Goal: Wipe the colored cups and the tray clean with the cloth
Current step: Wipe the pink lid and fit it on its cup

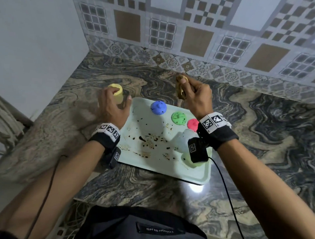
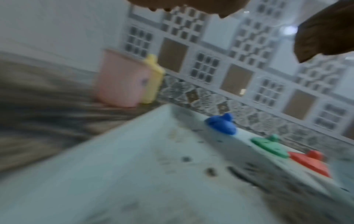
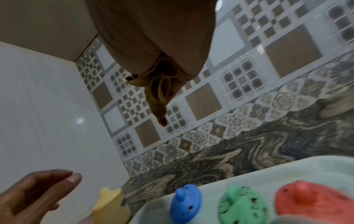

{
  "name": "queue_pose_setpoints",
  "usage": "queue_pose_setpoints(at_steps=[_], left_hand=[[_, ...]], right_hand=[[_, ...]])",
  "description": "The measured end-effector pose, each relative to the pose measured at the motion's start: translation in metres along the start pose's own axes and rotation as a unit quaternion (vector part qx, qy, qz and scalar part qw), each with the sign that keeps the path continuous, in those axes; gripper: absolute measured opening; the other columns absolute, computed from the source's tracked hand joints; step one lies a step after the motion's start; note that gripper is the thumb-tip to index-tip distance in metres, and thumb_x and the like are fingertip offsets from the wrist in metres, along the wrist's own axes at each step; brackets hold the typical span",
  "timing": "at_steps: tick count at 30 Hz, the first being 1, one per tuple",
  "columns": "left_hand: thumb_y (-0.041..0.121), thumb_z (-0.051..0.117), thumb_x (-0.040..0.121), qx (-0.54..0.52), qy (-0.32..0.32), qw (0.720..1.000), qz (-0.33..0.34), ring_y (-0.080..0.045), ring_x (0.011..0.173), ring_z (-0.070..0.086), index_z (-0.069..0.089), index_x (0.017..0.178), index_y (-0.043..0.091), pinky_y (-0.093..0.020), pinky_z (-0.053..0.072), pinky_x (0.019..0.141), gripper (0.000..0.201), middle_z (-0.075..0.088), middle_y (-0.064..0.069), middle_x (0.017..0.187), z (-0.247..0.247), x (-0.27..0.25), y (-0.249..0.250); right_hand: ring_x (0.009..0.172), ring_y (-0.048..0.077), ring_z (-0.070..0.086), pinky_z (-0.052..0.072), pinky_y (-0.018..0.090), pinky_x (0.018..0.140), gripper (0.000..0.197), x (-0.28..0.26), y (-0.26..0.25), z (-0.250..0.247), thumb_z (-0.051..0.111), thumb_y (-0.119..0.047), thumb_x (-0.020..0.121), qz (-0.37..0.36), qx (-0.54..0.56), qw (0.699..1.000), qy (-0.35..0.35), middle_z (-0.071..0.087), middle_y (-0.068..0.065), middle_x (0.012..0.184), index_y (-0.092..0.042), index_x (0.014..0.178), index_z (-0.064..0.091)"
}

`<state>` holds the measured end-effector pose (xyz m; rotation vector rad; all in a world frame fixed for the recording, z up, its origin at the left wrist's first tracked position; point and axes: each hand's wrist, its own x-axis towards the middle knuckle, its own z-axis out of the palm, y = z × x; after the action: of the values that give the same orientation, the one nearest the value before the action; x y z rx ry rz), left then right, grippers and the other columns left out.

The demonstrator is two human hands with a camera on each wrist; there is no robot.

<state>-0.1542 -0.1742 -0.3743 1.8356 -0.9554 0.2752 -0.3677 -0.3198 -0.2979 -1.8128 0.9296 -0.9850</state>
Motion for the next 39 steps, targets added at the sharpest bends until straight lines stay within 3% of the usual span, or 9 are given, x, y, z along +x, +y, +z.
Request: queue_pose_setpoints(at_steps=[5,9,12,16,21,25,32,36,39], left_hand=[[0.021,0.070,0.081,-0.070,-0.206,0.973,0.083,-0.023,0.093,0.058,0.064,0.096,0.011,-0.032,0.048,0.083,0.019,0.058,-0.007,0.102,0.050,-0.017,0.052],[0.002,0.071,0.072,-0.055,-0.432,0.892,0.117,-0.026,0.101,0.059,0.064,0.111,0.013,-0.033,0.047,0.090,0.041,0.057,-0.008,0.113,0.096,-0.038,0.084],[0.000,0.069,0.074,-0.005,-0.523,0.841,0.137,-0.026,0.114,0.056,0.060,0.124,0.015,-0.034,0.046,0.096,0.052,0.056,-0.009,0.122,0.126,-0.043,0.102],[0.004,0.072,0.077,0.055,-0.576,0.793,0.191,-0.030,0.126,0.050,0.056,0.134,0.015,-0.034,0.039,0.105,0.060,0.054,-0.013,0.134,0.159,-0.037,0.116],[0.033,0.077,0.078,0.221,-0.596,0.711,0.299,-0.031,0.124,0.039,0.043,0.144,0.026,-0.042,0.032,0.106,0.075,0.047,-0.005,0.142,0.183,-0.027,0.132],[0.041,0.076,0.076,0.247,-0.624,0.676,0.305,-0.030,0.125,0.035,0.038,0.146,0.029,-0.045,0.029,0.106,0.081,0.041,-0.002,0.144,0.191,-0.028,0.139],[0.052,0.076,0.067,0.230,-0.602,0.700,0.309,-0.024,0.110,0.044,0.061,0.123,0.022,-0.039,0.036,0.098,0.065,0.058,-0.001,0.119,0.190,-0.027,0.144],[0.057,0.072,0.060,0.157,-0.582,0.769,0.212,-0.027,0.103,0.053,0.064,0.111,0.018,-0.038,0.044,0.096,0.065,0.065,-0.007,0.105,0.181,-0.024,0.146],[0.034,0.083,0.064,0.043,-0.573,0.811,0.106,-0.024,0.101,0.062,0.058,0.123,0.012,-0.034,0.050,0.094,0.067,0.067,-0.007,0.112,0.168,-0.018,0.150]], right_hand=[[0.065,0.005,0.057,0.057,0.039,0.071,0.039,-0.013,0.017,-0.052,0.058,-0.051,0.095,0.031,-0.025,0.998,0.056,0.069,-0.008,0.071,-0.026,0.120,0.073],[0.069,0.005,0.062,0.058,0.041,0.077,0.058,-0.028,0.029,-0.089,0.059,-0.069,0.086,0.066,-0.018,0.994,0.086,0.069,-0.014,0.075,-0.026,0.123,0.071],[0.074,0.000,0.063,0.061,0.042,0.082,0.048,-0.044,0.030,-0.113,0.059,-0.056,0.089,0.076,-0.029,0.992,0.101,0.069,-0.019,0.079,-0.025,0.124,0.071],[0.090,-0.002,0.064,0.056,0.032,0.091,0.035,-0.060,0.034,-0.140,0.062,-0.038,0.097,0.076,-0.056,0.987,0.129,0.074,-0.010,0.103,-0.019,0.124,0.071],[0.100,-0.003,0.066,0.056,0.029,0.093,0.035,-0.066,0.048,-0.157,0.061,-0.041,0.097,0.087,-0.066,0.984,0.138,0.075,-0.006,0.112,-0.019,0.123,0.072],[0.101,0.000,0.067,0.054,0.022,0.090,0.035,-0.065,0.057,-0.154,0.060,-0.046,0.096,0.112,-0.096,0.981,0.129,0.075,-0.007,0.113,-0.027,0.124,0.070],[0.092,-0.005,0.064,0.050,0.011,0.081,0.034,-0.065,0.065,-0.143,0.062,-0.040,0.098,0.118,-0.078,0.982,0.122,0.074,-0.004,0.113,-0.021,0.124,0.071],[0.099,0.000,0.068,0.056,0.027,0.093,0.035,-0.071,0.070,-0.137,0.062,-0.042,0.097,0.129,-0.059,0.983,0.120,0.073,-0.005,0.115,-0.021,0.124,0.070],[0.095,0.006,0.071,0.059,0.039,0.091,0.038,-0.071,0.072,-0.125,0.062,-0.045,0.096,0.136,-0.049,0.983,0.110,0.075,-0.004,0.111,-0.022,0.125,0.070]])
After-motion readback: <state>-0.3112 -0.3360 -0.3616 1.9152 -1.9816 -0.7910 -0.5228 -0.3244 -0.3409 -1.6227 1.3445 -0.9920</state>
